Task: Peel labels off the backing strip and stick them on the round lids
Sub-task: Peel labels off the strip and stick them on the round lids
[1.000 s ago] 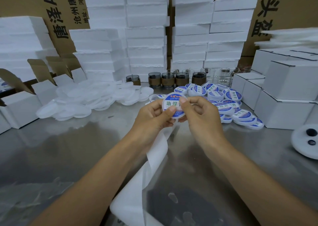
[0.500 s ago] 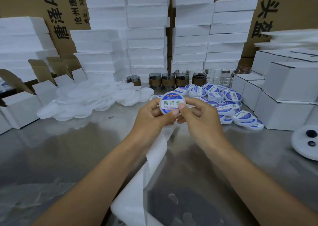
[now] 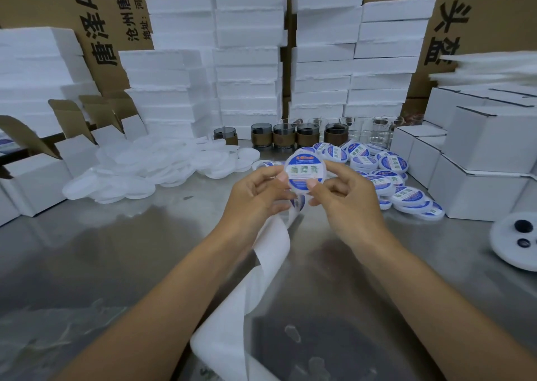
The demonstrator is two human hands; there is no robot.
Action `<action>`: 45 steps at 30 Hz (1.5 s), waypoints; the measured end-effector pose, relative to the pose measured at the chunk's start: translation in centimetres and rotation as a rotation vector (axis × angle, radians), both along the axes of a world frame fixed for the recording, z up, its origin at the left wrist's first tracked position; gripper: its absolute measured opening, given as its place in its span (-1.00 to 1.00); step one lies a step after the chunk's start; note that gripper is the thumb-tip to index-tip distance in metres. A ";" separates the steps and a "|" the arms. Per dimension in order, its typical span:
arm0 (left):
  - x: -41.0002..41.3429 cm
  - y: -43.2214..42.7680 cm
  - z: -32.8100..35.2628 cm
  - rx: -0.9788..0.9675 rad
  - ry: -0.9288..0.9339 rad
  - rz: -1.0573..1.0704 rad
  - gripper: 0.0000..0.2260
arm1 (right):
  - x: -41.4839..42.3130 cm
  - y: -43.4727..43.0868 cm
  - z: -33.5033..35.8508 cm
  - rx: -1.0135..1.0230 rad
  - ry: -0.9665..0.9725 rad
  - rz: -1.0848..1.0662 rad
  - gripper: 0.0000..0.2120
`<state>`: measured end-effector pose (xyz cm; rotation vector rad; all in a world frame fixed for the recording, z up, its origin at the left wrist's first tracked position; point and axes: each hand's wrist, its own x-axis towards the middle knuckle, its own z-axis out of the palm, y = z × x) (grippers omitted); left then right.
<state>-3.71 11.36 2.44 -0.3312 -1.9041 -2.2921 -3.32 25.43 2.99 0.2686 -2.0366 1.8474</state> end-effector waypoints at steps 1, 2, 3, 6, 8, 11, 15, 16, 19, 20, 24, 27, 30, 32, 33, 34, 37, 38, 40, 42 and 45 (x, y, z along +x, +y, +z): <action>-0.1 -0.1 -0.1 0.010 -0.018 0.008 -0.91 | -0.3 0.5 -0.1 -0.026 -0.018 -0.040 -0.77; -0.1 -0.2 -0.1 0.017 -0.034 0.015 -0.91 | -0.5 1.1 -0.2 -0.055 -0.034 -0.082 -0.77; -0.2 -0.3 -0.2 0.021 -0.050 0.022 -0.91 | -0.6 1.6 -0.3 -0.079 -0.045 -0.121 -0.76; -0.4 -0.6 -0.3 0.041 -0.086 0.050 -0.90 | -0.9 3.2 -0.6 -0.113 -0.047 -0.230 -0.77; -0.5 -0.9 -0.3 0.068 -0.101 0.072 -0.90 | -1.2 4.1 -0.8 -0.083 -0.039 -0.329 -0.76; -0.6 -1.5 -0.4 0.087 -0.115 0.117 -0.89 | -1.7 5.1 -1.1 0.002 -0.048 -0.489 -0.68; -0.7 -2.1 -0.6 0.143 -0.164 0.186 -0.88 | -1.7 5.7 -1.5 0.088 -0.083 -0.588 -0.68; -0.7 -2.3 -0.5 0.168 -0.185 0.193 -0.87 | -1.7 5.7 -1.6 0.107 -0.100 -0.584 -0.69; -0.8 -3.0 -0.4 0.193 -0.208 0.191 -0.87 | -1.5 5.5 -1.6 0.160 -0.127 -0.571 -0.78; -1.0 -3.3 -0.3 0.171 -0.207 0.200 -0.88 | -1.4 5.4 -1.5 0.167 -0.121 -0.566 -0.82; -3.6 -4.8 0.2 0.020 -0.198 0.333 -0.85 | -0.5 4.4 -1.2 0.229 -0.030 -0.503 -0.83; -6.6 -6.8 0.7 -0.373 -0.035 0.541 -0.85 | 0.0 3.4 -1.3 0.416 0.037 -0.366 -0.82; -9.7 -9.6 1.3 -0.682 0.135 0.671 -0.85 | 0.0 3.0 -1.6 0.514 0.087 -0.298 -0.75; -11.7 -11.2 1.6 -0.844 0.162 0.709 -0.85 | -0.2 3.1 -1.7 0.524 0.101 -0.289 -0.74; -12.7 -11.8 1.6 -0.926 0.154 0.704 -0.82 | -0.3 3.2 -1.7 0.529 0.106 -0.284 -0.75; -13.5 -12.2 1.5 -1.008 0.130 0.675 -0.77 | -0.4 3.3 -1.8 0.532 0.104 -0.279 -0.75; -15.0 -12.7 1.1 -1.165 -0.027 0.539 -0.63 | -0.6 3.5 -2.0 0.527 0.094 -0.262 -0.75; -15.2 -12.7 0.8 -1.182 -0.069 0.513 -0.62 | -0.7 3.5 -2.0 0.525 0.088 -0.254 -0.75; -15.3 -12.6 0.4 -1.209 -0.087 0.509 -0.62 | -0.7 3.5 -2.1 0.519 0.082 -0.242 -0.75; -15.1 -12.6 0.3 -1.245 -0.057 0.539 -0.62 | -0.8 3.6 -2.1 0.517 0.084 -0.241 -0.75; -14.5 -12.4 0.1 -1.180 0.017 0.594 -0.62 | -0.8 3.5 -2.0 0.519 0.091 -0.237 -0.75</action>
